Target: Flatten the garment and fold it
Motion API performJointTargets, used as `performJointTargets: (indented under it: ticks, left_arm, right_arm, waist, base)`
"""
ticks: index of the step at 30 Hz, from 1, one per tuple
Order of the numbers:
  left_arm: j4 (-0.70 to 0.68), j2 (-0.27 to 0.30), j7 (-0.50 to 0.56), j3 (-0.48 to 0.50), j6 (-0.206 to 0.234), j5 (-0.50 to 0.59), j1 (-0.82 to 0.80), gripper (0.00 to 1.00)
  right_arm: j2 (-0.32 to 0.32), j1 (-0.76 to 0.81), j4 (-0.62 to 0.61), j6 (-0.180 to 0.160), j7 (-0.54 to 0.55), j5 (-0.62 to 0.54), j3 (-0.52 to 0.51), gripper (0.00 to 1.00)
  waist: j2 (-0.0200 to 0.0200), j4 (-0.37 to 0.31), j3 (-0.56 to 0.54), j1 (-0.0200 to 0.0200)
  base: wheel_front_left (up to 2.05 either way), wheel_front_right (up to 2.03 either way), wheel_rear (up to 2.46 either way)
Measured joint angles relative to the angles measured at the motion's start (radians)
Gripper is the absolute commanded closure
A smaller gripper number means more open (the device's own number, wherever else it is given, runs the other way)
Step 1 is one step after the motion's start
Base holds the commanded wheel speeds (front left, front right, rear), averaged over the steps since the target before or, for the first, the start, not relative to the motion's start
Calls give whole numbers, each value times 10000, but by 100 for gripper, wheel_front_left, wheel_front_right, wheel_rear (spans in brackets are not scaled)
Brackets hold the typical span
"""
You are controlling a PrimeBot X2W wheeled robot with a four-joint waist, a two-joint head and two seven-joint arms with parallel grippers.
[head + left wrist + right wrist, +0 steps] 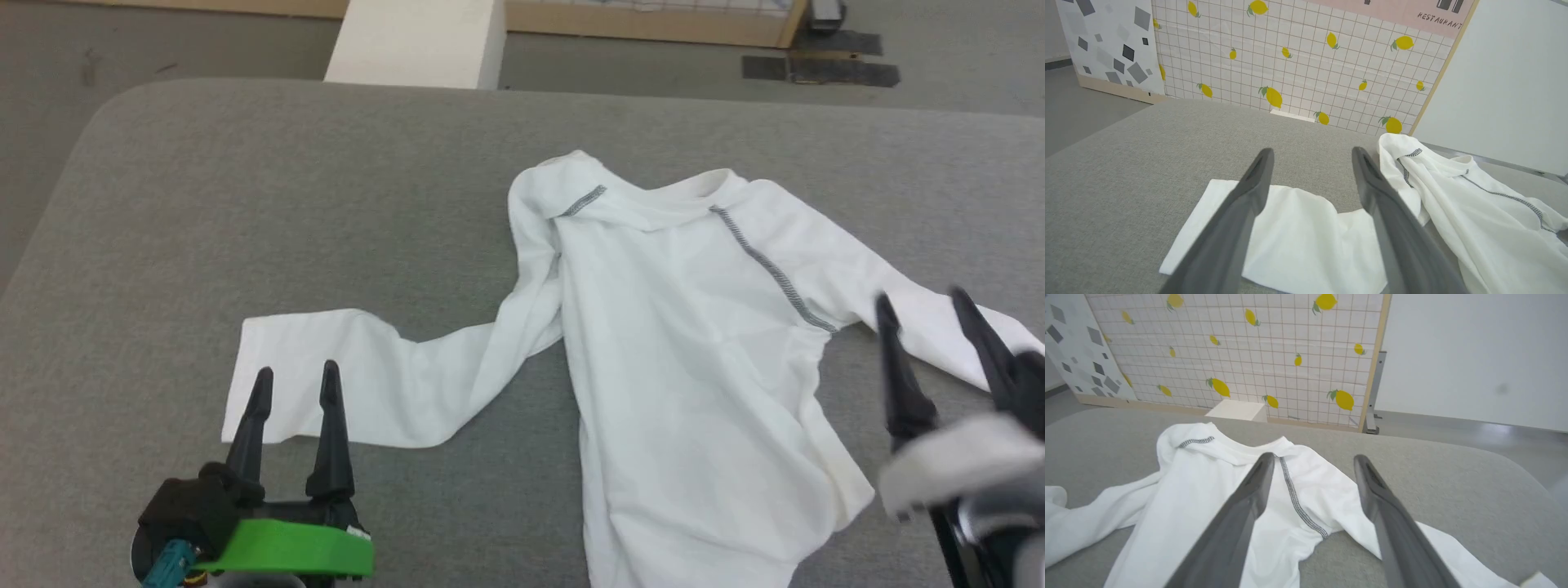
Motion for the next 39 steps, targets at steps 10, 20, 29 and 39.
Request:
performJointTargets:
  ticks: [10, 20, 29, 39]
  left_arm:
    - [-102, 508, 431, -464, -389, 688, 75, 0]
    - [1141, 2953, 4750, -3235, -811, 550, -1781, 0]
    - [2522, 3858, 5116, -4939, -867, -552, -3247, 0]
    - [2794, 3087, 3914, -3457, -725, -2788, -3150, 100]
  right_arm:
    - [6, 2162, -763, 0, -1078, 1292, -525, 0]
    - [2, 1670, -940, 0, -961, 1141, -286, 0]
    - [2, 1334, -895, 0, -932, 1156, -86, 0]
    - [2, 1357, -698, 0, -892, 1204, -148, 0]
  waist:
    - [0, -750, -151, 0]
    - [0, -593, 445, 0]
    - [0, -584, 1078, 0]
    - [0, -585, 592, 0]
  base:
    - [0, 0, 0]
    - [0, 0, 0]
    - [0, 0, 0]
    - [0, 0, 0]
